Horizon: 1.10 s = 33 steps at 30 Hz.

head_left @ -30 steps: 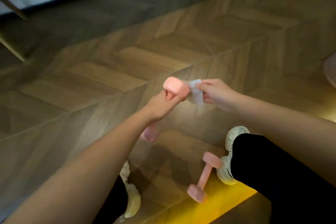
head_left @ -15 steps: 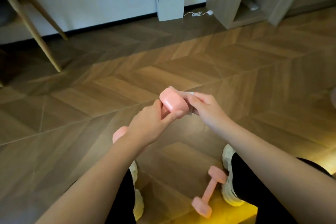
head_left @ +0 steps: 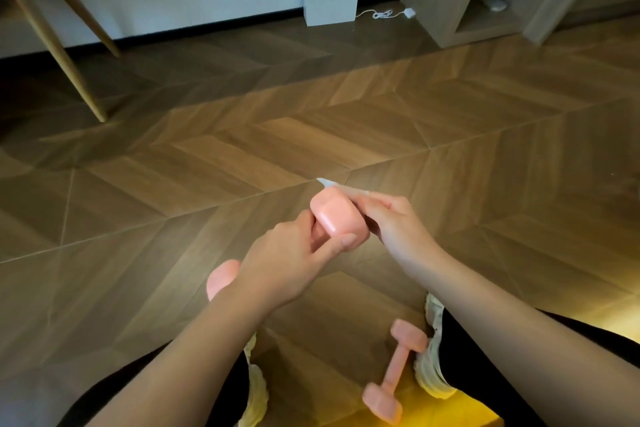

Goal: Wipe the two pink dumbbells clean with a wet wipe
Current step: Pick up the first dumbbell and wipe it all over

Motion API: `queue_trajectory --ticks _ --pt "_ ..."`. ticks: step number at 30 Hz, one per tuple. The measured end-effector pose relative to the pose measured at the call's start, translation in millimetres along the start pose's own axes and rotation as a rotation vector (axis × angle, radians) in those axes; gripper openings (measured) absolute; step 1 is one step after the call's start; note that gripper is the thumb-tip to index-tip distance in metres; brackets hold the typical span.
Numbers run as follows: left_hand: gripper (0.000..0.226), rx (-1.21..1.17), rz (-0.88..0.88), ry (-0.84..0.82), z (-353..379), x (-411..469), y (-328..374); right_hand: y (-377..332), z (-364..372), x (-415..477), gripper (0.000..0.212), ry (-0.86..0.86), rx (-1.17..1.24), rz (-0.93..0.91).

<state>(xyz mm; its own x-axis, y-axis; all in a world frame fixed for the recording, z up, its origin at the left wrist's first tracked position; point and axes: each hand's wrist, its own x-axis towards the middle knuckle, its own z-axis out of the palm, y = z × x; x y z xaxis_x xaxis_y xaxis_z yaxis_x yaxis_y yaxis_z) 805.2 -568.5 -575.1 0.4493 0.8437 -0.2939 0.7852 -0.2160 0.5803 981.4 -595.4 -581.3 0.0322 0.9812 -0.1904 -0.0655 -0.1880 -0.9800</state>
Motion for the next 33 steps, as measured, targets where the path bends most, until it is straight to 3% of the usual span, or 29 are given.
queue_trajectory --ticks 3,8,13,20,33 --pt "0.083 -0.073 -0.003 0.013 0 5 2 3 -6 -9 0.036 -0.02 0.043 -0.11" --pt "0.082 0.012 0.087 0.009 3 5 7 -1 -11 -6 0.036 0.035 0.065 -0.028" --pt "0.08 -0.031 0.063 -0.017 8 10 6 1 -17 -14 0.035 -0.008 0.049 -0.127" --pt "0.069 -0.042 0.081 -0.017 11 10 2 -6 -12 -11 0.033 -0.023 -0.006 -0.104" --pt "0.076 -0.053 0.013 0.024 6 14 -3 -4 -12 -22 0.03 0.053 -0.106 -0.136"
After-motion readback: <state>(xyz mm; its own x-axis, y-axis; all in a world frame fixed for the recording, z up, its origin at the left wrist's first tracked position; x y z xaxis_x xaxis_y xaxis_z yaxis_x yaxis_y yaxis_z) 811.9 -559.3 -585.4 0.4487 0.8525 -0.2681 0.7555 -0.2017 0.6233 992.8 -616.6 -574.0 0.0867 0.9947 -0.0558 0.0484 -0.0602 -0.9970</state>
